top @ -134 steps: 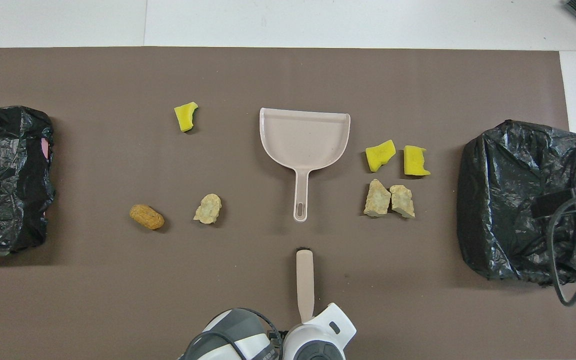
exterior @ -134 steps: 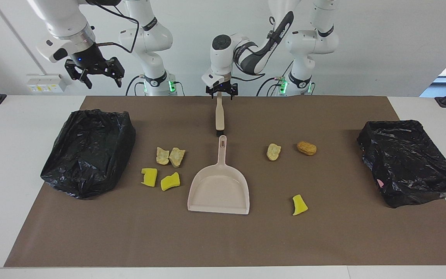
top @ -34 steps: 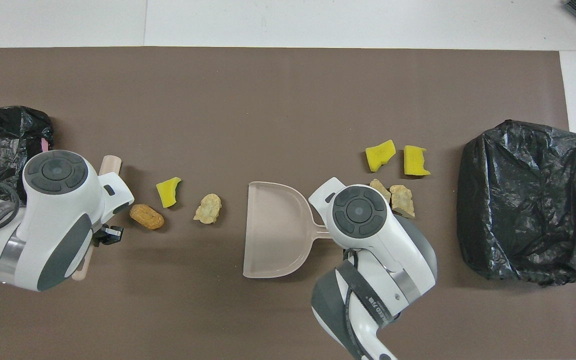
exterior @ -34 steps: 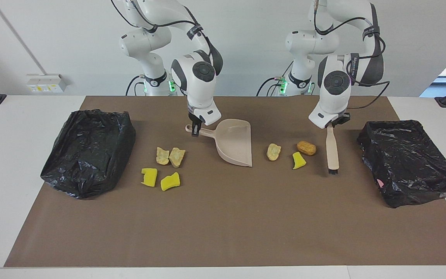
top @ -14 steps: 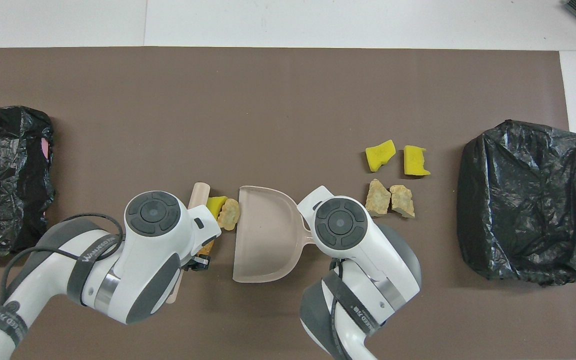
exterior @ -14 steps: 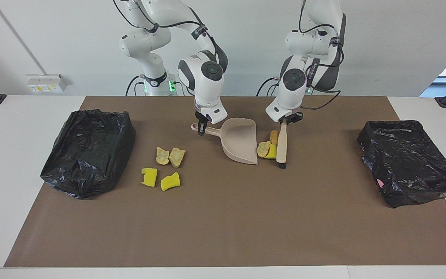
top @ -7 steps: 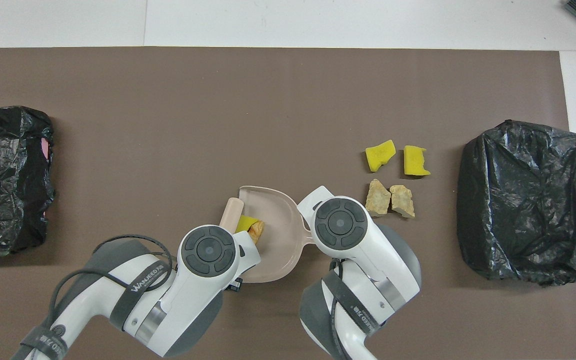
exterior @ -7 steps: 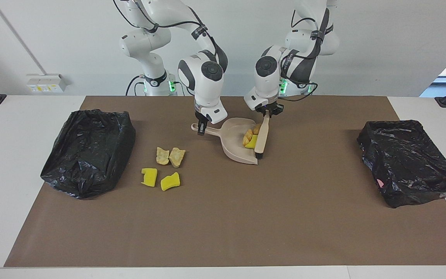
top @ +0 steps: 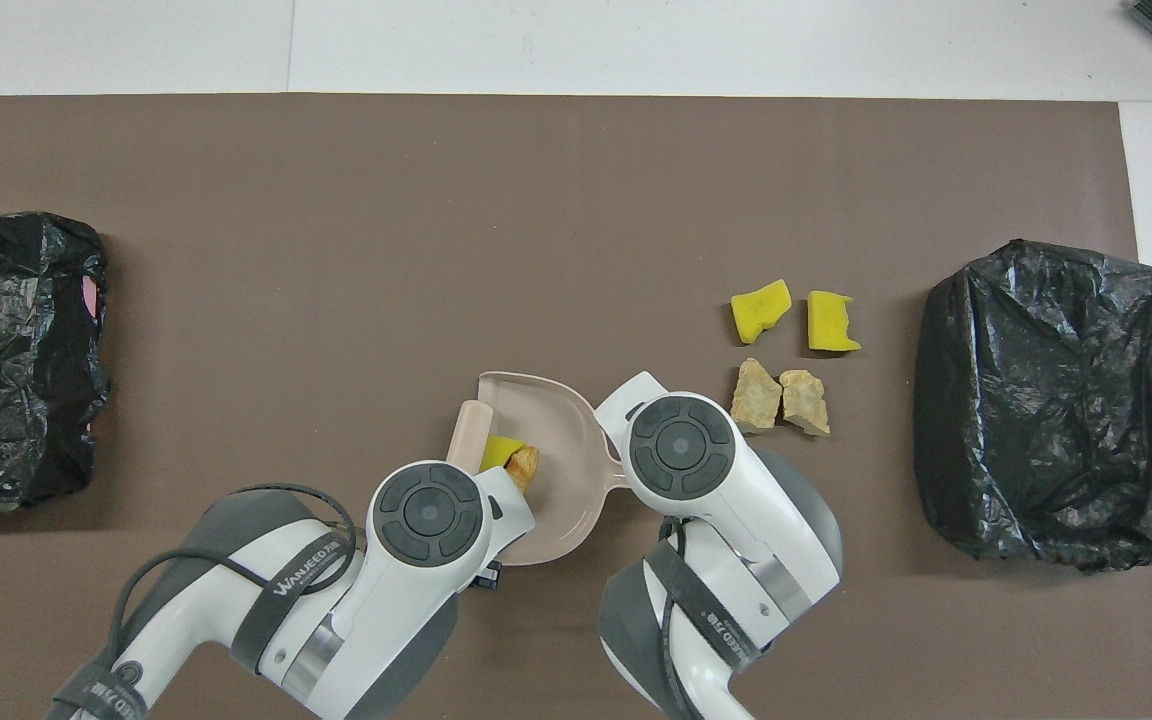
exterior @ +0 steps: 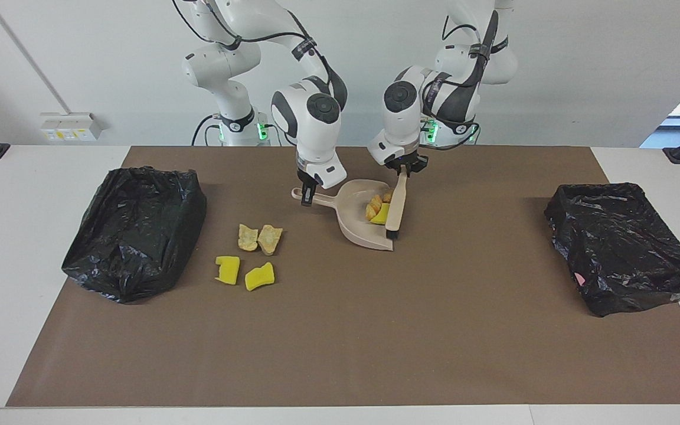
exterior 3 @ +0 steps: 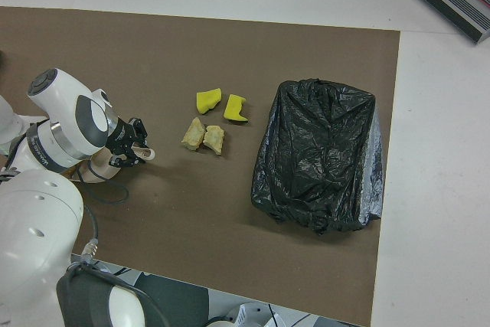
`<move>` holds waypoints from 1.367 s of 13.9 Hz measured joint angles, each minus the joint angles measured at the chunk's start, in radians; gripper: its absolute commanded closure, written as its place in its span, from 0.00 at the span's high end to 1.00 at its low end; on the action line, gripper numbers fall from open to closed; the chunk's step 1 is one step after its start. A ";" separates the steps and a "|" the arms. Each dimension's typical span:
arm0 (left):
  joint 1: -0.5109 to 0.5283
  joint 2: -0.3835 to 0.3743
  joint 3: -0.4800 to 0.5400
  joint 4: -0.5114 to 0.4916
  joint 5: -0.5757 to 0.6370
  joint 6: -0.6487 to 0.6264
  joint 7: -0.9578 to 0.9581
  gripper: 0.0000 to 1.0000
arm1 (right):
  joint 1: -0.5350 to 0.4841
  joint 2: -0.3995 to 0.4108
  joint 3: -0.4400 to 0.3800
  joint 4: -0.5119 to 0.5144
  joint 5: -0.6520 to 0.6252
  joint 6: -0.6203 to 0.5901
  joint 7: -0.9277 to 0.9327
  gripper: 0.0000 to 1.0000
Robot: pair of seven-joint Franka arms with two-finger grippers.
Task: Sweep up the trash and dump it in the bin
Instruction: 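Carry the loaded dustpan with the right gripper over the black bag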
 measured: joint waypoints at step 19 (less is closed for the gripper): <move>0.014 -0.079 0.090 0.118 -0.139 -0.216 -0.263 0.00 | -0.004 0.001 -0.003 0.000 0.001 0.000 0.004 0.00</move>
